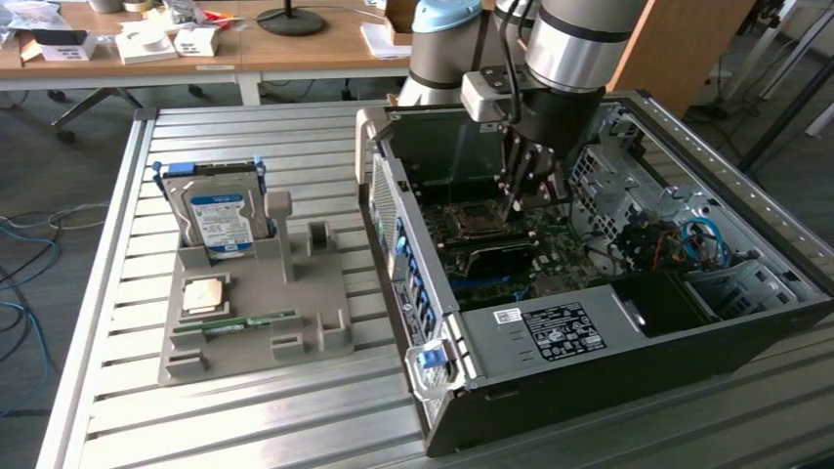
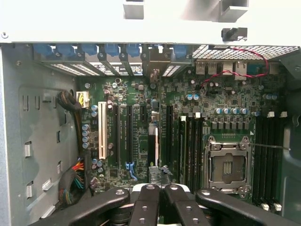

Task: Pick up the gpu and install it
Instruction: 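Press down on the gpu until it lock into place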

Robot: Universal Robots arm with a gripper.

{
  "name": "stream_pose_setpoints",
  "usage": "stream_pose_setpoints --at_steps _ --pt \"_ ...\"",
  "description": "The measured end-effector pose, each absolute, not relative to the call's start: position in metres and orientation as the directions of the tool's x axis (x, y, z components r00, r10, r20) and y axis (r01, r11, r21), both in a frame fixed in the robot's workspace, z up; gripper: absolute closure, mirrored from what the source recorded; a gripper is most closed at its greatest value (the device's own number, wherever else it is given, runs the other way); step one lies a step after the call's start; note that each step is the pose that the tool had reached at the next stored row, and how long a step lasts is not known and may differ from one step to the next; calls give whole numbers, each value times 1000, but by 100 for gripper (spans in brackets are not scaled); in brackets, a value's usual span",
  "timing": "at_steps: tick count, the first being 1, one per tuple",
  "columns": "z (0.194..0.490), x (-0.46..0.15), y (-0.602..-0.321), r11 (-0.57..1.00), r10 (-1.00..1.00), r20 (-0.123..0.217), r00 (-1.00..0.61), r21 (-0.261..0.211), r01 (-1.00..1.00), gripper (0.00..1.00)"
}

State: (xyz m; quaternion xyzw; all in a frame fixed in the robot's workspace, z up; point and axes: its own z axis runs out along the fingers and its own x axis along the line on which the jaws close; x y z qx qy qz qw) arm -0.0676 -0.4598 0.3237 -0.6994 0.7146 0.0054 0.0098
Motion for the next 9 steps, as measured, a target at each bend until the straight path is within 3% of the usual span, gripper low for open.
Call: stream_pose_setpoints --at_steps 9 --pt "324 -68 -460 21 -1000 -22 -21 -6 -1000 89"
